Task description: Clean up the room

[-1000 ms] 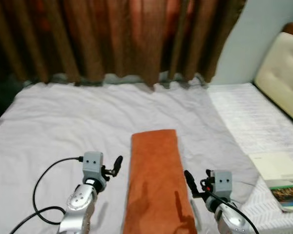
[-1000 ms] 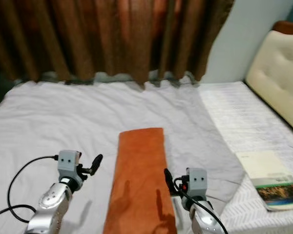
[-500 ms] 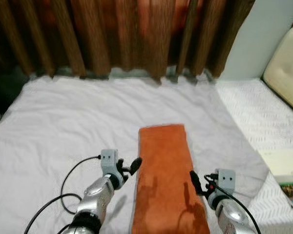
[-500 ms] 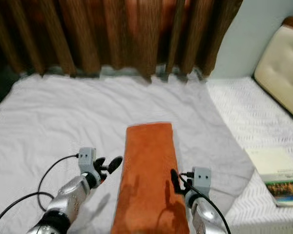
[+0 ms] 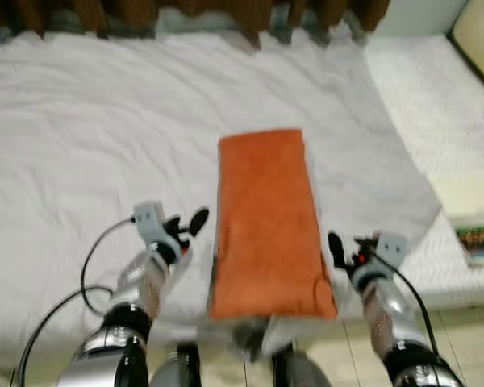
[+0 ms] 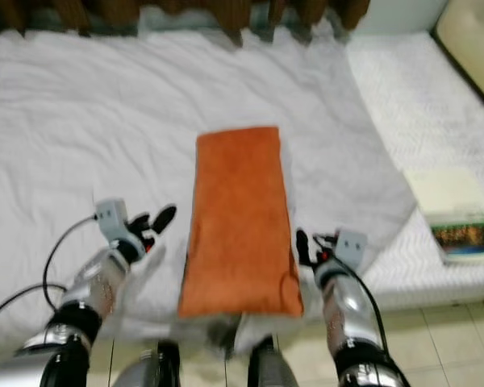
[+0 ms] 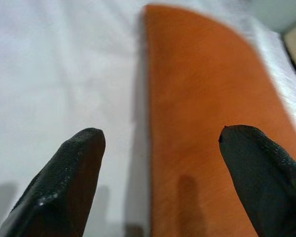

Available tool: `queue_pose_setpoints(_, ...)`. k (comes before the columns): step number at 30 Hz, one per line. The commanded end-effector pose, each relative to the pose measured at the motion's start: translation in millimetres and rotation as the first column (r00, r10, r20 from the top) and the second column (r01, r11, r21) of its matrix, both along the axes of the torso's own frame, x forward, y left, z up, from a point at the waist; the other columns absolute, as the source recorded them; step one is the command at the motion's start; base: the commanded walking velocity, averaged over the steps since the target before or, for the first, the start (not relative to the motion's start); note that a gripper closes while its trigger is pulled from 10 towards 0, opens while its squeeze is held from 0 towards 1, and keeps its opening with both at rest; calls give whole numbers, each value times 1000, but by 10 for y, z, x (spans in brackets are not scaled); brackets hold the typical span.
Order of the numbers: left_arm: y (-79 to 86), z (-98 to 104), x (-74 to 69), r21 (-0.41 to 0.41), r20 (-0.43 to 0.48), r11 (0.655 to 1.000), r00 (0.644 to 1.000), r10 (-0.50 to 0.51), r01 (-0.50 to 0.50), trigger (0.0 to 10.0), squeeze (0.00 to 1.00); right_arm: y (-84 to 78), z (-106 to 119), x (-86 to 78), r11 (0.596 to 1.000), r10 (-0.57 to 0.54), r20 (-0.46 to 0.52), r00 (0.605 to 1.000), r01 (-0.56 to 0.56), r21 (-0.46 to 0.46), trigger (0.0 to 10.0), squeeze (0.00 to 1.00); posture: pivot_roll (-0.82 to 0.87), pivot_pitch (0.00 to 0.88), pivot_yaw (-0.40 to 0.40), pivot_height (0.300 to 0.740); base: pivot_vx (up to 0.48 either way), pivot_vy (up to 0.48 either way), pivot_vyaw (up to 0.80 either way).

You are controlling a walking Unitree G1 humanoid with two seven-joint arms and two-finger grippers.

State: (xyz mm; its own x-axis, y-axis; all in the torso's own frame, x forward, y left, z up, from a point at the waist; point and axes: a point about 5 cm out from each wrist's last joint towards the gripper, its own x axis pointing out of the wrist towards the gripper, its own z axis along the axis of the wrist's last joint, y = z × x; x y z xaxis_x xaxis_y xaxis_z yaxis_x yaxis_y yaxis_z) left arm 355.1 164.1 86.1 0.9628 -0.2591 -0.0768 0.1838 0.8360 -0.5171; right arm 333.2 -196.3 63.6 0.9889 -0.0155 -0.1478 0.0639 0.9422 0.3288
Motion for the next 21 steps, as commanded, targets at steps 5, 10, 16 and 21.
queue_pose_setpoints(5,-116,-219,-115,-189,-84,982,996,13,-29,10000,0,138,-129,-13,996,24,-58,998,-19,89,10000,0,-81,635,-66,740,0,0,0)
queue_pose_setpoints(10,-180,-115,-35,-260,-54,965,998,12,-25,10000,0,214,-72,52,990,44,-34,998,-39,138,10000,0,-113,656,-85,740,0,0,0)
queue_pose_setpoints(16,-224,27,41,-286,-3,957,999,-43,40,10000,0,308,-65,83,975,61,-33,998,-53,214,10000,0,-113,661,-77,740,0,0,0)
queue_pose_setpoints(21,-358,111,70,-385,24,909,986,-163,160,10000,0,432,-68,92,962,90,-24,996,-81,261,10000,0,-99,661,-54,740,0,0,0)
